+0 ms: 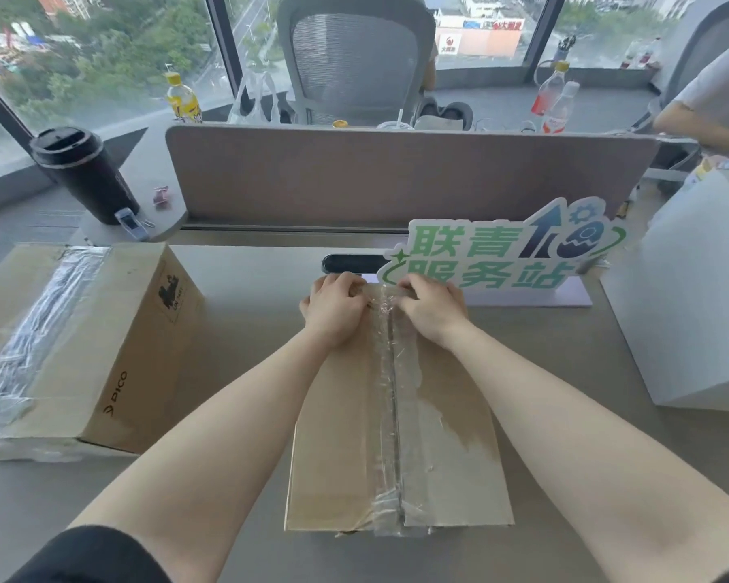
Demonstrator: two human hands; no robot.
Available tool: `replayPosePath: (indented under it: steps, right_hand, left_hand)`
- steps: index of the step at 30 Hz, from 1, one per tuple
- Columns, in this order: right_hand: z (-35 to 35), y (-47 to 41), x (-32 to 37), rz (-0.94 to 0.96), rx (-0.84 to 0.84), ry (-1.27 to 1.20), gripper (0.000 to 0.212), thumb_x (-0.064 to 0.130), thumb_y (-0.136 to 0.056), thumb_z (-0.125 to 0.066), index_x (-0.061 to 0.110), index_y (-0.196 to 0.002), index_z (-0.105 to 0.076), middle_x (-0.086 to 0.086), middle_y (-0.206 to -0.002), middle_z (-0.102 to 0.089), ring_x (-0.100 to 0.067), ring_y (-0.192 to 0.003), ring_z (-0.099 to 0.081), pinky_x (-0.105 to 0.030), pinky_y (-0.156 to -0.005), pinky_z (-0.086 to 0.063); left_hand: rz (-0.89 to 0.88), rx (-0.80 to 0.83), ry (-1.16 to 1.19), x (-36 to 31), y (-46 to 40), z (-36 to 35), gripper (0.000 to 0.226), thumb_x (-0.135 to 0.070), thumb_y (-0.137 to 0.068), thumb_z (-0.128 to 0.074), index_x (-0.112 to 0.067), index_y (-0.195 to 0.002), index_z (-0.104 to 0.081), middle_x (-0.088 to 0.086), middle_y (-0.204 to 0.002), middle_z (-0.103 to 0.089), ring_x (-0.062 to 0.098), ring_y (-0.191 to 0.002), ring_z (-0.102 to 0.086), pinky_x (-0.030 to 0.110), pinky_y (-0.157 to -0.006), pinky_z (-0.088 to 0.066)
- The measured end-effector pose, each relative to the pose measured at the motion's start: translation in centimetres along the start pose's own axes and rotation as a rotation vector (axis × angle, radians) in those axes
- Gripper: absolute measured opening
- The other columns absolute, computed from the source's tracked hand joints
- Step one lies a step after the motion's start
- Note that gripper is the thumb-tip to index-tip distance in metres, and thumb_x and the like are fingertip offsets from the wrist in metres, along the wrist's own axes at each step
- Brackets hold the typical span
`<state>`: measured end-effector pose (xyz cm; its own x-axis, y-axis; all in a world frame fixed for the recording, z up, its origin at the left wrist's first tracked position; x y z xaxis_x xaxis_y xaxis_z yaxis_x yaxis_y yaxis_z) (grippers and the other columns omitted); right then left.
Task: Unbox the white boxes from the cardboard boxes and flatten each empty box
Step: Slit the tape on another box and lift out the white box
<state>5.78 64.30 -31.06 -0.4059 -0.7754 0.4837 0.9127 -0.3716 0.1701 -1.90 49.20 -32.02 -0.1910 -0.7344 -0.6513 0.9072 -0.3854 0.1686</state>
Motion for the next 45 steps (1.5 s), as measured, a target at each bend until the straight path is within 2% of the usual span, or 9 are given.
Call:
replayPosePath:
  steps: [5, 11, 21, 25, 31, 35, 37, 41, 45]
  right_hand:
    - [0.8, 0.1, 0.7, -0.038, -0.045, -0.474, 0.023, 0.044, -0.083, -0.052, 0.021, -0.087, -0.052, 0.009, -0.081, -0.054, -0.017, -0.088, -0.046, -0.030, -0.071, -0.031]
    - [1.5, 0.2, 0.5, -0.008, -0.082, -0.734, 0.026, 0.037, -0.079, -0.063, 0.020, -0.070, -0.045, 0.016, -0.063, -0.045, -0.004, -0.062, -0.039, -0.026, -0.066, -0.031]
    - [5.1, 0.7, -1.0, 0.061, -0.005, -0.859, 0.045, 0.039, -0.070, -0.076, 0.023, -0.070, -0.034, 0.005, -0.066, -0.028, -0.010, -0.059, -0.026, -0.026, -0.057, -0.024]
    - [8.5, 1.0, -3.4, 0.021, 0.005, -0.851, 0.023, 0.025, -0.071, -0.067, 0.019, -0.085, -0.051, -0.003, -0.087, -0.052, -0.014, -0.078, -0.047, -0.030, -0.073, -0.036]
    - [12.8, 3.2, -10.3, -0.047, -0.141, -0.048, 0.049, 0.015, -0.085, -0.070, 0.021, -0.132, -0.058, -0.004, -0.137, -0.055, -0.022, -0.123, -0.051, -0.033, -0.099, -0.041]
    - [9.8, 5.5, -12.8, -0.159, -0.035, 0.244, 0.058, 0.033, -0.094, -0.061, 0.013, -0.147, -0.045, -0.009, -0.157, -0.035, -0.028, -0.144, -0.031, -0.039, -0.117, -0.029]
    - [7.3, 6.7, -12.7, -0.241, 0.008, 0.198, 0.069, 0.048, -0.096, -0.053, 0.011, -0.151, -0.036, -0.008, -0.163, -0.021, -0.029, -0.149, -0.021, -0.046, -0.119, -0.025]
    - [3.1, 8.5, -10.4, -0.328, 0.155, -0.037, 0.093, 0.070, -0.091, -0.043, 0.004, -0.154, -0.026, -0.010, -0.163, -0.022, -0.029, -0.147, -0.027, -0.040, -0.116, -0.028]
    - [0.1, 9.2, -9.1, -0.297, 0.192, -0.422, 0.095, 0.077, -0.079, -0.053, 0.013, -0.148, -0.042, 0.001, -0.150, -0.047, -0.023, -0.140, -0.040, -0.037, -0.114, -0.032]
  left_hand:
    - [0.015, 0.007, 0.158, -0.2, -0.2, 0.4, 0.021, -0.043, -0.092, -0.053, -0.031, -0.107, -0.061, -0.013, -0.118, -0.056, 0.012, -0.123, -0.037, 0.035, -0.090, -0.022]
    - [0.030, 0.021, 0.388, -0.2, -0.1, 1.1, 0.041, -0.067, -0.072, -0.054, -0.030, -0.089, -0.061, -0.017, -0.092, -0.059, 0.012, -0.107, -0.046, 0.039, -0.096, -0.033]
    - [0.063, 0.137, 0.609, -0.6, 0.1, 4.5, 0.066, -0.074, -0.057, -0.063, -0.018, -0.088, -0.047, -0.004, -0.085, -0.046, 0.014, -0.076, -0.043, 0.030, -0.066, -0.033]
    - [0.048, 0.221, 0.662, -1.1, 0.1, 6.6, 0.051, -0.051, -0.059, -0.067, -0.015, -0.092, -0.050, -0.004, -0.080, -0.047, 0.012, -0.072, -0.043, 0.028, -0.064, -0.031]
    - [-0.014, 0.087, 0.667, 2.5, 0.2, 11.7, 0.034, -0.011, -0.087, -0.058, -0.026, -0.117, -0.061, 0.001, -0.124, -0.063, 0.016, -0.103, -0.059, 0.031, -0.082, -0.045]
    - [-0.142, -0.026, -0.359, 7.3, 0.6, 12.9, 0.037, -0.015, -0.100, -0.045, -0.026, -0.131, -0.060, 0.001, -0.153, -0.042, 0.024, -0.138, -0.038, 0.039, -0.114, -0.030]
    - [-0.116, 0.046, -0.587, 8.2, 2.1, 11.3, 0.046, -0.037, -0.102, -0.040, -0.025, -0.147, -0.043, 0.001, -0.162, -0.022, 0.026, -0.149, -0.016, 0.046, -0.121, -0.016]
    - [0.022, 0.178, -0.445, 7.9, 5.1, 6.7, 0.085, -0.071, -0.089, -0.042, -0.021, -0.155, -0.020, 0.002, -0.164, -0.011, 0.025, -0.151, -0.007, 0.047, -0.121, -0.014]
    - [0.133, 0.286, 0.033, 7.9, 6.7, 3.3, 0.098, -0.057, -0.088, -0.061, -0.022, -0.158, -0.003, -0.006, -0.163, -0.011, 0.016, -0.150, -0.014, 0.032, -0.120, -0.015]
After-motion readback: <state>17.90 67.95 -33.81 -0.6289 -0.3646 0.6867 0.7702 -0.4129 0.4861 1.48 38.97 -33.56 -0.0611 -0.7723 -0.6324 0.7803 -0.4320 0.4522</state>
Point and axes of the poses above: each hand's wrist, its own y-axis away from the middle knuckle, its own z-axis out of the back of the hand, x = y × z, the point moved 1 cm from there along -y, towards the middle knuckle
